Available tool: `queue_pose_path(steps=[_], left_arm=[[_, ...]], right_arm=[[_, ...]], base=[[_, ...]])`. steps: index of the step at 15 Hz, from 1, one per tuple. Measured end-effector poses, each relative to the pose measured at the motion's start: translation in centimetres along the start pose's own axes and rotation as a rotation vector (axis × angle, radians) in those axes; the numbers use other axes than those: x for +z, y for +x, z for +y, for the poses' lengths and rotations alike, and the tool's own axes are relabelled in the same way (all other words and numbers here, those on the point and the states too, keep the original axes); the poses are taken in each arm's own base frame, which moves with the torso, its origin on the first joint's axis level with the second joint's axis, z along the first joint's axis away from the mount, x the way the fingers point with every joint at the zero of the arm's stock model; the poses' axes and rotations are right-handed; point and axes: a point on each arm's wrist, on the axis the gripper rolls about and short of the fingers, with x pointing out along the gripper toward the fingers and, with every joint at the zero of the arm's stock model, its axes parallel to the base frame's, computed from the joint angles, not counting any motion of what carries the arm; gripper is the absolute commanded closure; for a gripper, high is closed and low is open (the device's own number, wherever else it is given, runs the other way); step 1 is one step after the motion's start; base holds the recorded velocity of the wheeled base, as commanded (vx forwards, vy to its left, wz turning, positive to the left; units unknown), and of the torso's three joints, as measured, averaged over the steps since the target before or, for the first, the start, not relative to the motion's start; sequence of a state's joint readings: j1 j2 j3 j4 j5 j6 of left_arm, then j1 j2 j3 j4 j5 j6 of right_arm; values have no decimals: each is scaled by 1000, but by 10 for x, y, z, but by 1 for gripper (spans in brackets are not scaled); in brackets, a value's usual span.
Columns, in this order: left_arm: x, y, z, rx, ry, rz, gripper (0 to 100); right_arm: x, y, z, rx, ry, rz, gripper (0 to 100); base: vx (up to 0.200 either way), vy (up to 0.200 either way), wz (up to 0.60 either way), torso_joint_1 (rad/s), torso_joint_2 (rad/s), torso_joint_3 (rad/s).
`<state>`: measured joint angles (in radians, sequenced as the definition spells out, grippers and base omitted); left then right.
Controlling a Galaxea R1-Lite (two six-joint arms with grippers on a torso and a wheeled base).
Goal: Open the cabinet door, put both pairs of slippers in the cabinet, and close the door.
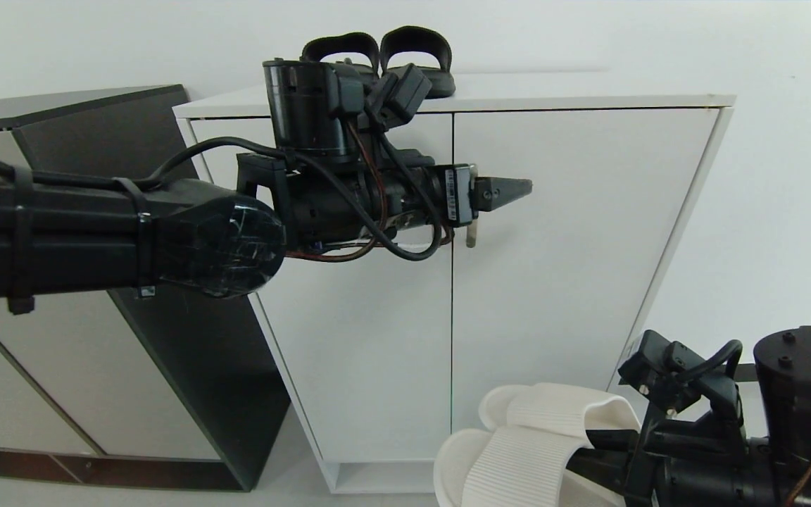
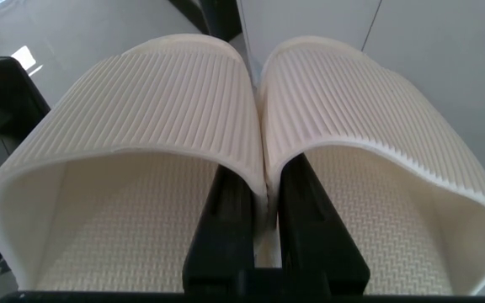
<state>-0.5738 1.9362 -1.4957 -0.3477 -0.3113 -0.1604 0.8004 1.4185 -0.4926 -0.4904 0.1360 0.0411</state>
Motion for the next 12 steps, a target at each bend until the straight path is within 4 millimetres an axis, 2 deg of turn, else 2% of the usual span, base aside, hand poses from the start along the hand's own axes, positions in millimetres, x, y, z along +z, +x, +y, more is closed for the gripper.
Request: queue_pose_path(steps=[9, 10, 12], left_arm=[[-21, 18, -11, -33, -12, 59, 0], [-21, 18, -11, -34, -12, 58, 100], [-21, 18, -11, -35, -13, 55, 100]], right_arm=[[0, 0, 0, 3, 0, 0, 100], [0, 0, 0, 3, 0, 1, 100], [-1, 0, 0, 4, 2, 3, 100]], base=[[0, 0, 0, 0, 0, 0], [0, 0, 0, 0, 0, 0], [0, 0, 0, 0, 0, 0]])
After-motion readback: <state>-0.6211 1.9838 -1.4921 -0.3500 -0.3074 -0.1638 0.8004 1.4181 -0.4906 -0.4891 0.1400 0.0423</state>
